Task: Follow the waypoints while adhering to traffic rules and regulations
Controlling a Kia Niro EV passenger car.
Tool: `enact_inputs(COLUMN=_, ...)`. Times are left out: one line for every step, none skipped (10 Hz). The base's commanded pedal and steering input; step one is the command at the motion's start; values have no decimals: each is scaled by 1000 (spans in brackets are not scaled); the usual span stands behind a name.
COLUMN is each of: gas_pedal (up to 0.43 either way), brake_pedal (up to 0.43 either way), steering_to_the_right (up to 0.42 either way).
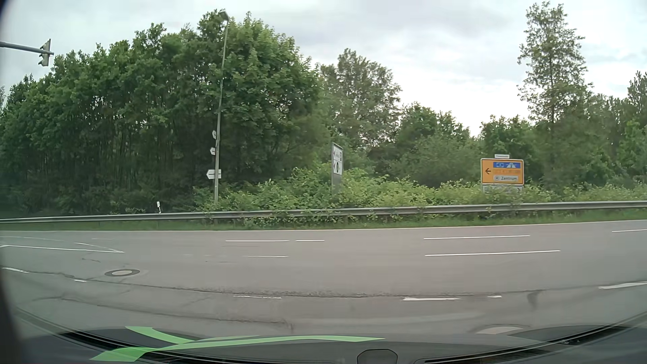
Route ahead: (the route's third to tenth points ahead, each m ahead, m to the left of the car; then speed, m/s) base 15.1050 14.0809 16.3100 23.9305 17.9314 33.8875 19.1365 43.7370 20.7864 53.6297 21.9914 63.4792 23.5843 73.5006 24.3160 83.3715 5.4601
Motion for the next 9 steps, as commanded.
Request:
enact_inputs(gas_pedal=67, brake_pedal=0, steering_to_the_right=-213)
enact_inputs(gas_pedal=67, brake_pedal=0, steering_to_the_right=-215)
enact_inputs(gas_pedal=67, brake_pedal=0, steering_to_the_right=-217)
enact_inputs(gas_pedal=67, brake_pedal=0, steering_to_the_right=-226)
enact_inputs(gas_pedal=67, brake_pedal=0, steering_to_the_right=-236)
enact_inputs(gas_pedal=67, brake_pedal=0, steering_to_the_right=-238)
enact_inputs(gas_pedal=67, brake_pedal=0, steering_to_the_right=-236)
enact_inputs(gas_pedal=67, brake_pedal=0, steering_to_the_right=-235)
enact_inputs(gas_pedal=67, brake_pedal=0, steering_to_the_right=-239)
